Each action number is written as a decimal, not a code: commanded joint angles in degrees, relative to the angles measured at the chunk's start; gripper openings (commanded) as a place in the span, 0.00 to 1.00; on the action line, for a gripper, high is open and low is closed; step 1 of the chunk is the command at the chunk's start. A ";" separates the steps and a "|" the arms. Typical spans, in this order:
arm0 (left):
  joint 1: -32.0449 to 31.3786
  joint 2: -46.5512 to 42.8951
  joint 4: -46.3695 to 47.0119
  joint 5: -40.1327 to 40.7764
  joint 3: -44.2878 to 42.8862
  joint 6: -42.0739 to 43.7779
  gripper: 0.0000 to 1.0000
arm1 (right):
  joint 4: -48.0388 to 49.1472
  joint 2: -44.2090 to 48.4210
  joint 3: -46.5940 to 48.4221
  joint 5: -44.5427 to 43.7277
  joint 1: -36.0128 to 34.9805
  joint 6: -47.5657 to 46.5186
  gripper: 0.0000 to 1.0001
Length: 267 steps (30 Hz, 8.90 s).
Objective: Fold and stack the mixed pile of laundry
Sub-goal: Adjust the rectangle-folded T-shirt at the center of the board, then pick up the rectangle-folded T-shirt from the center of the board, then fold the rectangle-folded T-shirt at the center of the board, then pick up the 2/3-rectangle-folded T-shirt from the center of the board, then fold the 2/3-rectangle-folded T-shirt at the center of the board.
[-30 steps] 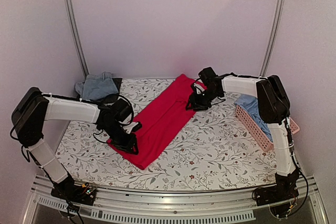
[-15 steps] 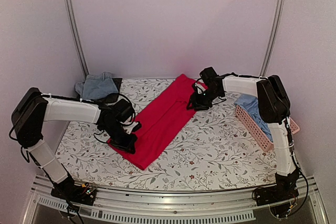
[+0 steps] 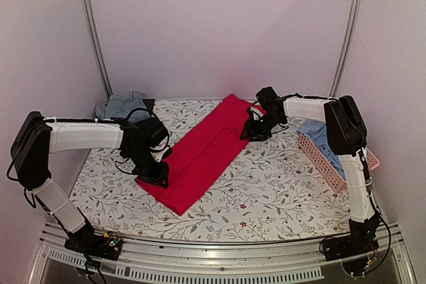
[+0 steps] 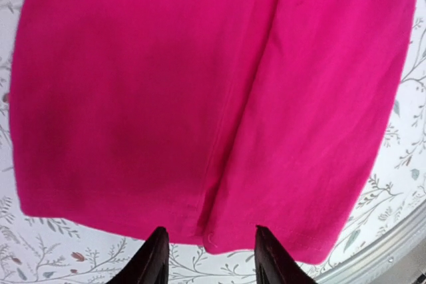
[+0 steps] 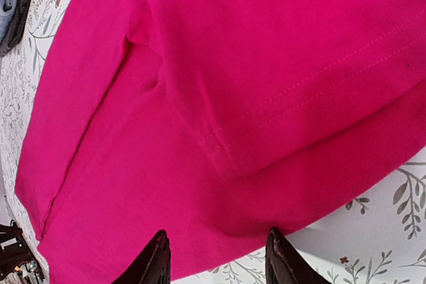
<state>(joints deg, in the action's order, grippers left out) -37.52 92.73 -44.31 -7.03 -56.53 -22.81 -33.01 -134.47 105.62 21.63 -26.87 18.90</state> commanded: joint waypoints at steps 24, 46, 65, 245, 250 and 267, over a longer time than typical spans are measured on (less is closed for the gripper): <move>-13.56 11.89 -0.57 -6.21 0.61 -5.75 0.11 | -4.04 -10.80 13.27 -2.80 1.94 -3.52 0.35; -13.74 -32.43 14.78 -13.14 22.38 -29.76 0.52 | 19.17 39.55 -45.90 1.14 -24.54 27.52 0.47; -7.65 -23.63 27.52 -22.57 32.07 -28.71 0.41 | 28.73 48.28 -66.14 -5.36 -37.31 50.26 0.50; 8.33 -19.67 30.81 -37.43 23.16 -20.77 0.00 | 26.30 50.68 -66.77 -0.06 -27.81 45.21 0.00; 9.31 -11.65 30.13 -36.77 13.15 -19.39 0.00 | 21.16 49.66 -61.80 2.09 -20.55 39.17 0.00; 14.37 32.09 18.20 -39.04 -38.92 -12.67 0.00 | 9.84 25.91 -32.42 14.35 4.48 16.30 0.00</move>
<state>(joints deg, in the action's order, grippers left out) -23.55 117.67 -21.65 -45.08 -86.26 -37.28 -19.51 -103.74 67.72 31.94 -26.87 41.82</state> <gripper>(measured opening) 0.005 0.010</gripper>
